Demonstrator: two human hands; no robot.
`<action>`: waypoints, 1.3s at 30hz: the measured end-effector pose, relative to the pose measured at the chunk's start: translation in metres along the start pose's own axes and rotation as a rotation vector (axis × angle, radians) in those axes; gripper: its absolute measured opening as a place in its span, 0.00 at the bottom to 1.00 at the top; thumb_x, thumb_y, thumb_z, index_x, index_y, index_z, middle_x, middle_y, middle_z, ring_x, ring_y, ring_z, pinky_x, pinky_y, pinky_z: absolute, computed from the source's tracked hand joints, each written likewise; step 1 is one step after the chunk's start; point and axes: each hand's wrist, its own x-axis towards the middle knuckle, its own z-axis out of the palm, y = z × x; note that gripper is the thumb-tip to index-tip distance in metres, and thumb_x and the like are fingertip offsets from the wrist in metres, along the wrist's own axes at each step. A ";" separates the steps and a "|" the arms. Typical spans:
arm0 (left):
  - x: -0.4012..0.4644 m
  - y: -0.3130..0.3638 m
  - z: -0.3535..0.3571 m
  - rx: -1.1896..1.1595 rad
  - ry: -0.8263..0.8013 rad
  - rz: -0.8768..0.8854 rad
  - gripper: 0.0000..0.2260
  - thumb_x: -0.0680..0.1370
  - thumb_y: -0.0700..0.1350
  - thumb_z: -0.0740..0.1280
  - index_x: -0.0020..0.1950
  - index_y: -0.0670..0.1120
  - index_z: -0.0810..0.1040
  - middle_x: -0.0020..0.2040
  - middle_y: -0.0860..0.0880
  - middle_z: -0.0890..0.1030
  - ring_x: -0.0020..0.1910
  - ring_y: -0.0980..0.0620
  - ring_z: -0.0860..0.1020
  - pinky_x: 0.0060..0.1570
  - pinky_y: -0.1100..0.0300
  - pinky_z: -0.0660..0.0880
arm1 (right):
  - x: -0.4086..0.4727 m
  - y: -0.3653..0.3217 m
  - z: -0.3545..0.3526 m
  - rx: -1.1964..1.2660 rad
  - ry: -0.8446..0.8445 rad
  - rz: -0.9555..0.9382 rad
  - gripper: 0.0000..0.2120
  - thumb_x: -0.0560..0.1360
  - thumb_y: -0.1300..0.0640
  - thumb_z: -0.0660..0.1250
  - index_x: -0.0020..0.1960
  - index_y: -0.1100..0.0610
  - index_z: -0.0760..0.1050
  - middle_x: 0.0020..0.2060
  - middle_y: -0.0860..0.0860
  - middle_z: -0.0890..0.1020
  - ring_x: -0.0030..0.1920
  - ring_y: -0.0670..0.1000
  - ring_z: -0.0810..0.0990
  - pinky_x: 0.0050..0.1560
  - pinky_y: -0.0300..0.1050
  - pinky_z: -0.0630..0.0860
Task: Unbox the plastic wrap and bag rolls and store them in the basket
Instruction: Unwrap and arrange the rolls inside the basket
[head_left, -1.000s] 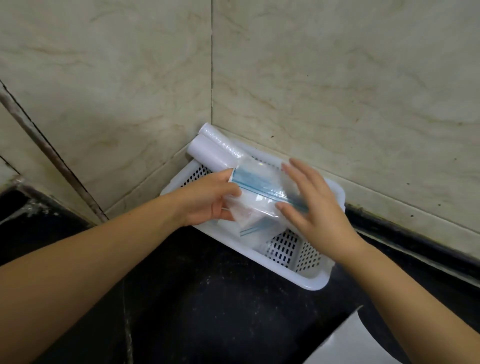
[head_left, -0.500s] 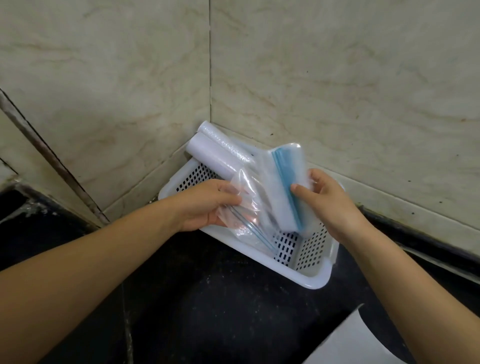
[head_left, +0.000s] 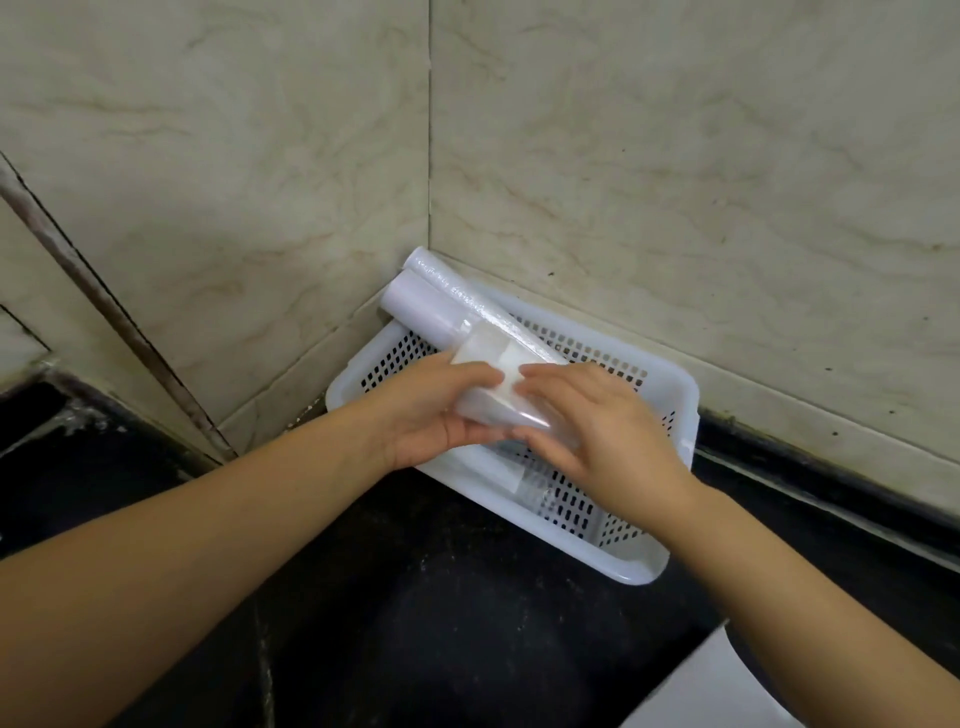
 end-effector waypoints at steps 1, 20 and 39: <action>0.001 -0.002 -0.003 0.015 0.043 0.009 0.13 0.76 0.37 0.64 0.60 0.43 0.76 0.59 0.38 0.80 0.54 0.41 0.81 0.49 0.47 0.81 | 0.001 0.000 -0.003 0.100 0.000 0.051 0.18 0.75 0.47 0.64 0.61 0.54 0.76 0.62 0.50 0.78 0.62 0.49 0.74 0.64 0.53 0.71; 0.059 -0.008 -0.044 1.711 -0.285 -0.222 0.29 0.77 0.56 0.61 0.75 0.50 0.56 0.74 0.48 0.64 0.69 0.48 0.66 0.68 0.54 0.63 | 0.010 0.045 0.005 0.457 0.035 0.546 0.05 0.75 0.51 0.65 0.51 0.43 0.73 0.40 0.38 0.78 0.42 0.40 0.77 0.37 0.37 0.71; 0.061 -0.004 -0.016 1.824 -0.365 -0.527 0.31 0.74 0.59 0.65 0.71 0.45 0.62 0.72 0.46 0.65 0.67 0.45 0.67 0.60 0.54 0.66 | 0.011 0.039 0.019 0.512 0.017 0.532 0.11 0.75 0.51 0.65 0.58 0.48 0.75 0.45 0.39 0.79 0.44 0.40 0.78 0.38 0.34 0.71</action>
